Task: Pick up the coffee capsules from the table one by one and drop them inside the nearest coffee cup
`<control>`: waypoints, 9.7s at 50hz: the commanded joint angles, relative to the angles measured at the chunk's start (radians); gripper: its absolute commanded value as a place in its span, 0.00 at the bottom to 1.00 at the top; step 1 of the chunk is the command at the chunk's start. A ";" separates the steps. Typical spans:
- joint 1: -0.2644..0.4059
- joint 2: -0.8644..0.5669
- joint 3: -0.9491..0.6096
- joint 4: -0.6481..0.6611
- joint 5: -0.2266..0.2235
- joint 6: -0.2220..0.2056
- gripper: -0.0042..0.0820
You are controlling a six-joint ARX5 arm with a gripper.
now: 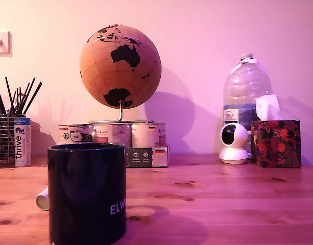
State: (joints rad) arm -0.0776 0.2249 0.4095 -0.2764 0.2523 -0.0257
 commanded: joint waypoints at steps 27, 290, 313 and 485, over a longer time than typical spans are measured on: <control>0.003 0.002 -0.014 -0.012 0.081 -0.083 0.04; -0.366 0.702 0.102 0.043 0.099 -0.069 0.17; -0.482 0.685 0.174 -0.073 0.086 -0.034 0.17; -0.110 0.449 0.005 0.144 0.085 0.013 0.03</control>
State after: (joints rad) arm -0.2039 0.7044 0.4484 -0.1463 0.3325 0.0078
